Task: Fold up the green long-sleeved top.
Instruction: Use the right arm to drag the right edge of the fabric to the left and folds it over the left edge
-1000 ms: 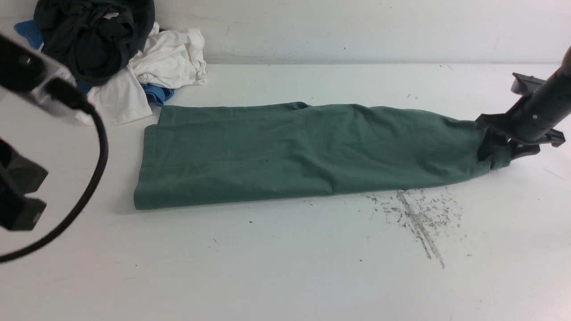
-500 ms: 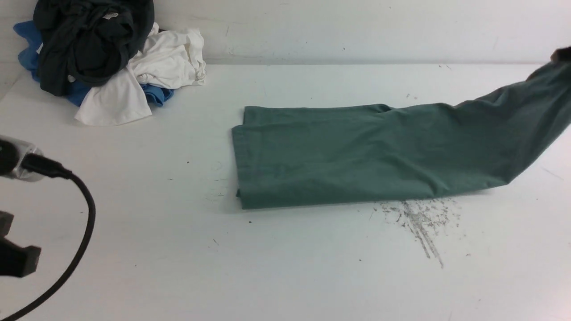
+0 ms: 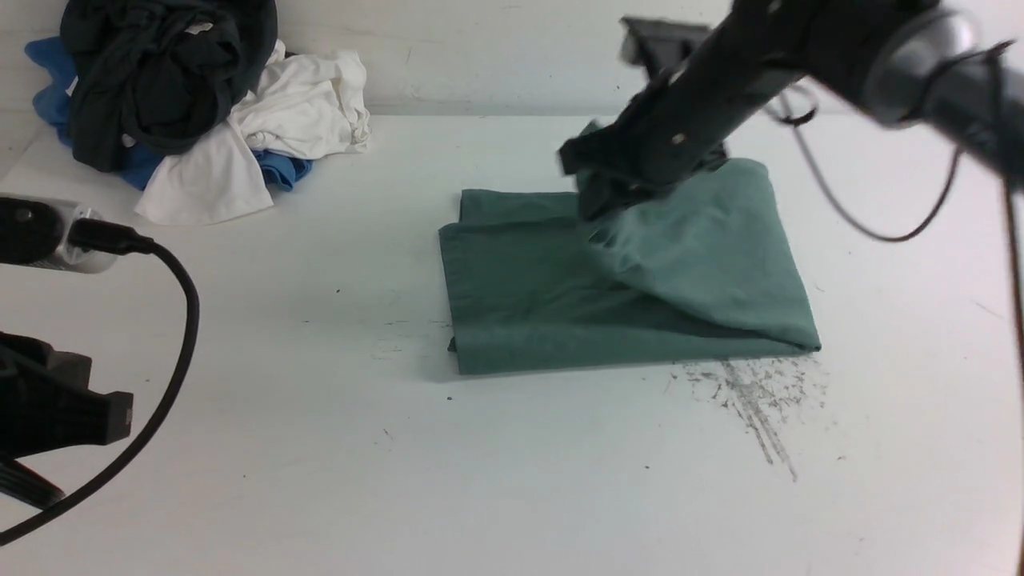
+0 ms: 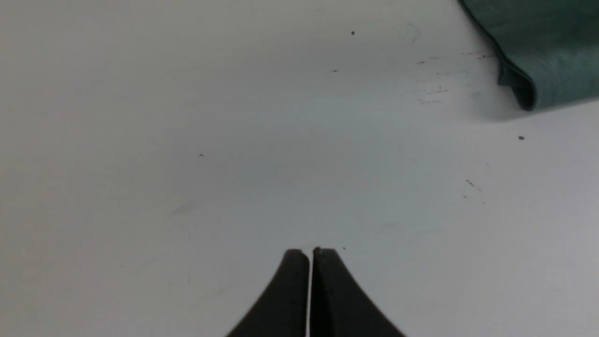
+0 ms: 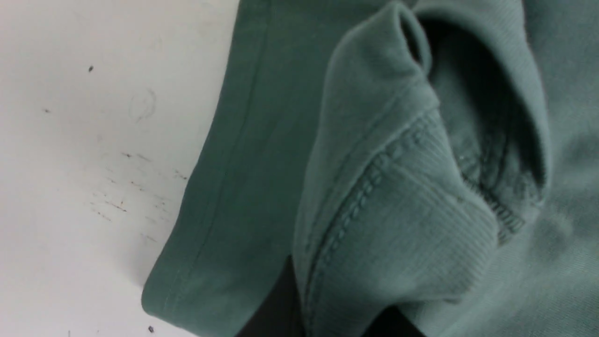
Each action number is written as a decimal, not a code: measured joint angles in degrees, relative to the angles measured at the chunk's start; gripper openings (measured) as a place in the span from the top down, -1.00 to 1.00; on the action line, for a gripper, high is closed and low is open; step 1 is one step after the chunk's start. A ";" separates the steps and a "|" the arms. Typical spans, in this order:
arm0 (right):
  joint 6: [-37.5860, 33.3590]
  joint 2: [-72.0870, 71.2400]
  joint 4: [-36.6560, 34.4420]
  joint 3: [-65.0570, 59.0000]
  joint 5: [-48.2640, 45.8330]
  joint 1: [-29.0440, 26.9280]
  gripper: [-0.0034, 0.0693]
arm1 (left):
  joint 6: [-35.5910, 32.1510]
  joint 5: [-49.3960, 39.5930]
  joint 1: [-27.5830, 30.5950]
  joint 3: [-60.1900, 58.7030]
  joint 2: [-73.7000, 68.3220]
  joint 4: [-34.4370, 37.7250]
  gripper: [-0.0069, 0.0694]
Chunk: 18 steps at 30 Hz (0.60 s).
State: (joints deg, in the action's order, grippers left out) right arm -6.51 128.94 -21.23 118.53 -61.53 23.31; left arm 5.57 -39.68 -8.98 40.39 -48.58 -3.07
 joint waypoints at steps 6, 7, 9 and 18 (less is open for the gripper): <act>2.37 6.46 -2.33 -0.17 3.90 2.67 0.80 | 0.00 -1.22 0.00 -0.56 0.00 0.75 0.84; 2.50 6.31 -2.42 -0.17 3.90 2.67 0.80 | 0.00 -1.22 0.00 -0.56 0.00 0.75 0.84; 2.45 5.29 -2.42 0.17 3.69 2.67 0.80 | 0.00 -1.22 0.00 -0.56 0.00 0.82 0.84; -3.37 4.29 -10.49 3.43 7.60 4.66 0.80 | 0.00 -0.36 0.00 -1.04 -0.85 0.97 0.84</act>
State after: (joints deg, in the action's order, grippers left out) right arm -9.88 133.23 -31.72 121.96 -53.93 27.96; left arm 5.57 -40.04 -8.98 39.35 -49.42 -2.10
